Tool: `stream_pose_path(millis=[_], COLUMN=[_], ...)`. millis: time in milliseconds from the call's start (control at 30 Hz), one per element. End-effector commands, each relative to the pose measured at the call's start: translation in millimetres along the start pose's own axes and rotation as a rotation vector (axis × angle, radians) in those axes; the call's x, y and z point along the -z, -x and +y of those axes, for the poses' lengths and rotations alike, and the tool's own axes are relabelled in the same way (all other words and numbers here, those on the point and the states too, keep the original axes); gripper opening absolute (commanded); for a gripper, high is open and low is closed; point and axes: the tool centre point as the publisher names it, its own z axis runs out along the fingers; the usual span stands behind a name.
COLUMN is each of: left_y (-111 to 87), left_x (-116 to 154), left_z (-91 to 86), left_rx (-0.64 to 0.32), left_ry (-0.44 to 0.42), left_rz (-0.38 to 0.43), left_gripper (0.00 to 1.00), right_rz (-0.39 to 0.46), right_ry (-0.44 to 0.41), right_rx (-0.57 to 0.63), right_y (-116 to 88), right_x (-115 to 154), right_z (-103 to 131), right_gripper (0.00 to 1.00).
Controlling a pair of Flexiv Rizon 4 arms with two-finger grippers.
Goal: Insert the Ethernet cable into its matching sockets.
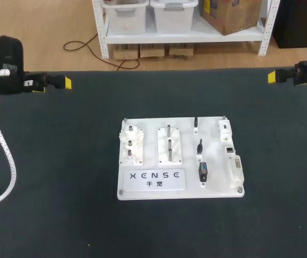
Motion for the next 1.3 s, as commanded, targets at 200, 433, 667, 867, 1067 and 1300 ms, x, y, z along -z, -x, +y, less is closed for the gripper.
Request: stream_pose_path(millis=[200, 433, 667, 867, 1067, 1300], left_y=[0.5, 0.5, 4.6, 12.3, 9.5, -1.5], left_x=[0.3, 0.3, -2.5, -11.7, -24.8, -38.8], left_z=[-1.6, -1.6, -2.8, -25.4, -54.2, -85.0], left_rx=[0.002, 0.002, -0.062, -0.313, -0.546, -0.782], left_ry=[0.007, 0.007, -0.017, -0.164, -0.341, -0.583], left_rz=[0.004, 0.004, -0.002, -0.022, 0.019, 0.118], left_gripper=[1.0, 1.0, 1.0, 1.0, 1.0, 1.0], right_rz=[0.0, 0.0, 0.0, 0.0, 0.0, 0.0], right_ry=[0.0, 0.0, 0.0, 0.0, 0.0, 0.0], right_rx=[0.0, 0.0, 0.0, 0.0, 0.0, 0.0], right_y=[-0.1, -0.1, -0.1, -0.1, -0.1, -0.1], right_x=[0.2, 0.2, 0.2, 0.2, 0.2, 0.2], right_z=[0.0, 0.0, 0.0, 0.0, 0.0, 0.0], right_gripper=[1.0, 1.0, 1.0, 1.0, 1.0, 1.0])
